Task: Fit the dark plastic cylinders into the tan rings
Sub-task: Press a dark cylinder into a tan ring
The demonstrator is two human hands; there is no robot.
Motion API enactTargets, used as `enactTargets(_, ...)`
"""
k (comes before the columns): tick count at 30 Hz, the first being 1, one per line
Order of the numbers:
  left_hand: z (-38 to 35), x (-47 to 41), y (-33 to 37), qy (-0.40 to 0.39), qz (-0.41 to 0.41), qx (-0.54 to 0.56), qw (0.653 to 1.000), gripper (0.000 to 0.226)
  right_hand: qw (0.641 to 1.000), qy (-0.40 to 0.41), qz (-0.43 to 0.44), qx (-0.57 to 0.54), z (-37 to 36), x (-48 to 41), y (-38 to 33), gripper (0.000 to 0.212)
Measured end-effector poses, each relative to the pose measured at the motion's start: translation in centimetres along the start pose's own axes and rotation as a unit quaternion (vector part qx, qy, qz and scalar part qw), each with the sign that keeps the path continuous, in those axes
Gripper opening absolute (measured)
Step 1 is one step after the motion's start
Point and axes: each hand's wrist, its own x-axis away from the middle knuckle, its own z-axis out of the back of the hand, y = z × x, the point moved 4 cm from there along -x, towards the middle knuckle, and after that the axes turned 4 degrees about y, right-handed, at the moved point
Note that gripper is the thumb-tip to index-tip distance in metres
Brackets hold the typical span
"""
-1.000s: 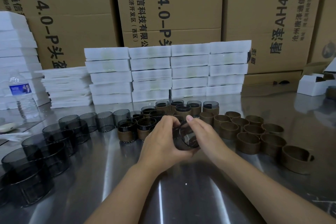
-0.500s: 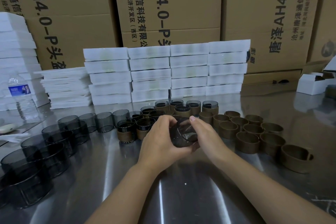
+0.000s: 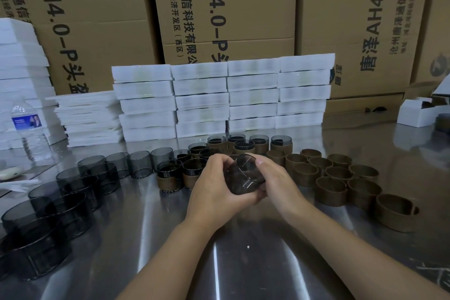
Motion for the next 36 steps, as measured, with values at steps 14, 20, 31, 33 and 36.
enactTargets(14, -0.1, -0.3, -0.3, 0.013, 0.005, 0.036, 0.999, 0.063, 0.993, -0.049, -0.034, -0.104, -0.4, 0.1, -0.4, 0.048)
enactTargets(20, -0.1, -0.3, -0.3, 0.014, 0.001, 0.035, 0.999, 0.063, 0.993, -0.062, -0.034, -0.094, -0.3, 0.0, 0.0, 0.050)
enactTargets(31, 0.1, -0.3, -0.4, 0.012, -0.001, 0.029, 1.000, 0.060, 0.993, -0.069, -0.049, -0.081, -0.5, -1.1, 1.1, 0.045)
enactTargets(33, 0.1, -0.3, -0.3, 0.010, -0.003, 0.028, 1.000, 0.060, 0.994, -0.069, -0.059, -0.068, -0.5, -1.2, 1.0, 0.050)
enactTargets(36, 0.1, -0.3, -0.4, 0.008, -0.005, 0.028, 1.000, 0.060, 0.993, -0.083, -0.035, -0.072, -0.6, -0.7, 0.4, 0.041)
